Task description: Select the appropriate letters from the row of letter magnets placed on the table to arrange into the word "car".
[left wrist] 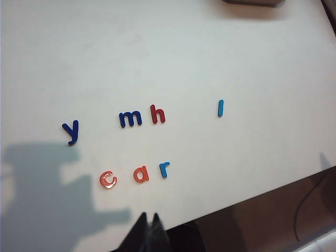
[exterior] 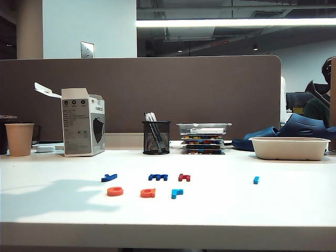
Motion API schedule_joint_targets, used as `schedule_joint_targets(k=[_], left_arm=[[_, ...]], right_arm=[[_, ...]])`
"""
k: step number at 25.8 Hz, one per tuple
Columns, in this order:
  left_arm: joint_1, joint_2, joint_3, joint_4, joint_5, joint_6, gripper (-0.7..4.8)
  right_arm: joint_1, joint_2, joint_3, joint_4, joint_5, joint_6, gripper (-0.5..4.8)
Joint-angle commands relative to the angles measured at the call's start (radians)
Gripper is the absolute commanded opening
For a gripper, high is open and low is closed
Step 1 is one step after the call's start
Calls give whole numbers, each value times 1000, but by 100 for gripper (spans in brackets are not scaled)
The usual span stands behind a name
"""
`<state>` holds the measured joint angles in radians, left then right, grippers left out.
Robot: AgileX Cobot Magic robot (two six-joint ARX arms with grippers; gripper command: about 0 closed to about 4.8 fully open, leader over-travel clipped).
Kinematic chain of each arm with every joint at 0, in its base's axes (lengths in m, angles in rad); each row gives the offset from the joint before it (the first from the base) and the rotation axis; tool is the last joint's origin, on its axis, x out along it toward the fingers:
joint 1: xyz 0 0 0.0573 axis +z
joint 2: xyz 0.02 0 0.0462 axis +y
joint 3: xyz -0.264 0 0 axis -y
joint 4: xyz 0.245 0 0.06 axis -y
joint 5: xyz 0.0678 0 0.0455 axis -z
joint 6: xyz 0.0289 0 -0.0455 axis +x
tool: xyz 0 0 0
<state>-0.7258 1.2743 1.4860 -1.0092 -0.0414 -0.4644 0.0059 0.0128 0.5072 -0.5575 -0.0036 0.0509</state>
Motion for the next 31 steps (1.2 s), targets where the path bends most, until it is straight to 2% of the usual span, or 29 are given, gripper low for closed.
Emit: schedule_joint_targets(k=[1,6,7,11,16,20,28,31], left_arm=[[-1,-3,6,9,0,4,-6],[-1,-3,6,10,0,4,-6],[-1,-3,6,9,0,4,-6],[-1,-3,6,8,1,4,-6],[-1,-3,6,8,0,4,-6],[-1,-3,6,10,0,4,-6],[-1,-3,6,42,-6,5,-6],[-1,-2,-1,21,-53,67,-6]], right_arm=[[0,-1,-1,18,2,-2,-6],[0,-3,-87,117,-8,5,-6],[0,-11,-133,182,-45,5,-6],[0,-14,-211,315,-79,5,-6],[0,-14,-320,446,-65,1,-6],[0,-15,-415,505,-70,-5,-6],[0,-15,-435,531,-77,-57,-6],[-1,-15,-435,541,-66,-63,-6]])
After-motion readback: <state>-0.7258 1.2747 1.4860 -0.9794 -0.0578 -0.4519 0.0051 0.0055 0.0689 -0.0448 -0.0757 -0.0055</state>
